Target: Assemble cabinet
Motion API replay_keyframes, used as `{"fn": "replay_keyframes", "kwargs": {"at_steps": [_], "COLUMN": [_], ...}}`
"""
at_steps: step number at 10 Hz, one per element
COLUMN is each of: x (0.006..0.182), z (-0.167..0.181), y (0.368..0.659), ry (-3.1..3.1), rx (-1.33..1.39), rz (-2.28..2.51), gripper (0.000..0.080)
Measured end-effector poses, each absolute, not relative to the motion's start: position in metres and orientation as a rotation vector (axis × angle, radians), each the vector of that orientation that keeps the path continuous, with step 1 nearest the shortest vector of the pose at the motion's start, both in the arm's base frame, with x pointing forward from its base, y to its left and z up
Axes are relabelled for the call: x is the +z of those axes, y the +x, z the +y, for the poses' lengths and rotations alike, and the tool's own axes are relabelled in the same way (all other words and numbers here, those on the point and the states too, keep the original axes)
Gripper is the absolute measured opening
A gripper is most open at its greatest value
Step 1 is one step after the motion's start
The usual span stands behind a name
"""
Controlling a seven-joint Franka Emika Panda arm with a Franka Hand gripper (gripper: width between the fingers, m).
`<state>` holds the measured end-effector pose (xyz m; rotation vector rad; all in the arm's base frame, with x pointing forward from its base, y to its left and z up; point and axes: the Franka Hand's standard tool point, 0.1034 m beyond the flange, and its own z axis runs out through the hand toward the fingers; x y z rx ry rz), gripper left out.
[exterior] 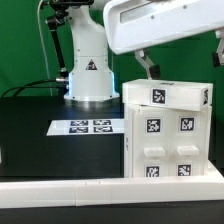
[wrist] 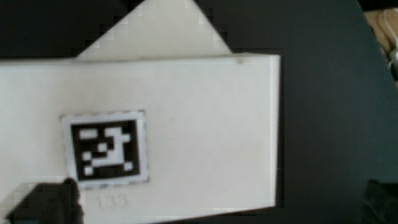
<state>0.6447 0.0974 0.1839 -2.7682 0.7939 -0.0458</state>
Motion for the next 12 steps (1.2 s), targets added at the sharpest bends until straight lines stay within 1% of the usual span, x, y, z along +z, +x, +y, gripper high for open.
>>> {"fn": "replay_keyframes", "kwargs": {"at_steps": [2, 7, 11, 12], "x": [0.1845, 0.1836, 0.1791, 0.1761], "z": [0.1001, 0.0944, 0.0927, 0.0940], "y": [0.6456, 0.6458, 0.6421, 0.6405], "ry": [-2.797, -2.904, -2.920, -2.899], "rx": [-0.072, -0.143, -0.180, -0.167], "rz": [0.687, 0.139, -0.858, -0.994], "gripper": [0.0796, 0.0796, 0.0796, 0.0796]}}
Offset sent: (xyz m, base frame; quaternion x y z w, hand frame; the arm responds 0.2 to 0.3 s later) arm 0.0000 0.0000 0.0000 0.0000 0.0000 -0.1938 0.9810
